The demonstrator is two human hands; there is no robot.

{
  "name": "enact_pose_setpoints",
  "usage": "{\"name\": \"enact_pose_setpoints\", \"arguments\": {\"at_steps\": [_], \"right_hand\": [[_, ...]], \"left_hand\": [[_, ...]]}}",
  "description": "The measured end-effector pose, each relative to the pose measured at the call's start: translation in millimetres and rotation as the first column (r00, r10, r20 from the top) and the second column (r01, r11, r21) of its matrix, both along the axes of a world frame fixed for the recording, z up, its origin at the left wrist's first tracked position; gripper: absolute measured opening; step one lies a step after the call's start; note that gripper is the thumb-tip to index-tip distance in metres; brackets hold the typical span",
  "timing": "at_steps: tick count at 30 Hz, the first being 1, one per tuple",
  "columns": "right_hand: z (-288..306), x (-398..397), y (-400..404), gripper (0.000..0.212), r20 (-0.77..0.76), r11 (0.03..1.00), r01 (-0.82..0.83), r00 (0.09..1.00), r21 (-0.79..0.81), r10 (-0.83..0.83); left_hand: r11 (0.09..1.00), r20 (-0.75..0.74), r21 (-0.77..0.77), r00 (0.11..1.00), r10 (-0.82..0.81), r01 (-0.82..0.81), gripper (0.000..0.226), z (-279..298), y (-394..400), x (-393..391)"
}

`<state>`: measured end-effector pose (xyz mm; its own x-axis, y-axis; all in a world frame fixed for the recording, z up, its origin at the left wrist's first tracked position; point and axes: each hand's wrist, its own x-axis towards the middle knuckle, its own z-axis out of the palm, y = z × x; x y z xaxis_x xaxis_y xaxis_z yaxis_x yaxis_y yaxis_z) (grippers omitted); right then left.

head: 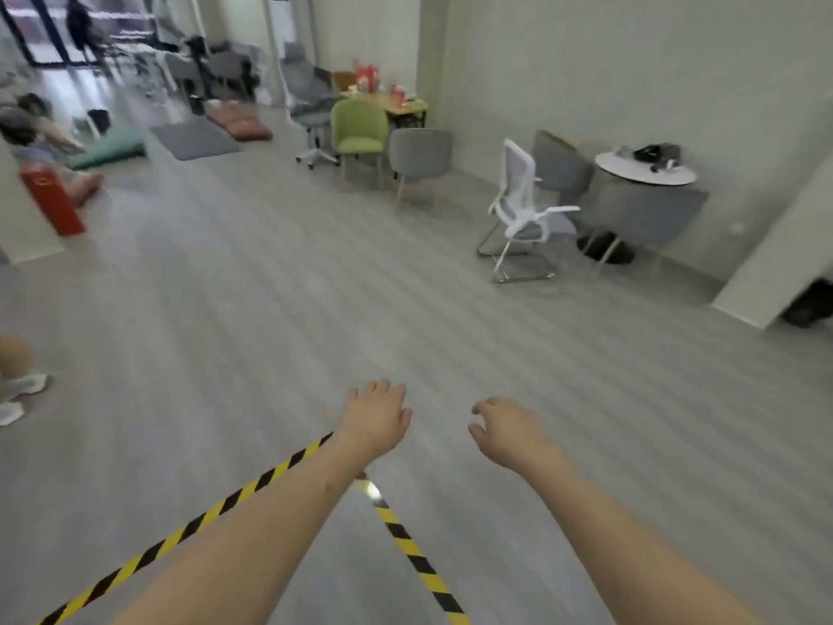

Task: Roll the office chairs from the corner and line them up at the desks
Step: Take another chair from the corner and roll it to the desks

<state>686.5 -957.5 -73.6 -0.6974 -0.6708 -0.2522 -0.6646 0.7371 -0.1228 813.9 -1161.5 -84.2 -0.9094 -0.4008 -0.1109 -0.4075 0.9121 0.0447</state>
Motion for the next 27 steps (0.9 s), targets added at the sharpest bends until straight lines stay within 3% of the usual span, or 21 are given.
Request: {"name": "enact_pose_setpoints", "arguments": {"at_steps": [7,14,27], "right_hand": [[18,-172,229,0.045,-0.009,0.918,0.39,0.92,-0.066,-0.391],[43,-292,394,0.043,-0.051,0.719,0.679,0.721,-0.15,-0.691],[67,-516,581,0.041,-0.076,0.339,0.907,0.331,-0.251,-0.941]], "left_hand": [[0.925,0.027,0.01,0.925,-0.379,0.379,0.052,4,201,-243],[0.792,-0.015,0.008,0.792,-0.61,0.61,0.051,31,353,-429],[0.491,-0.092,0.038,0.492,-0.866,0.87,0.051,63,568,-754]]}}
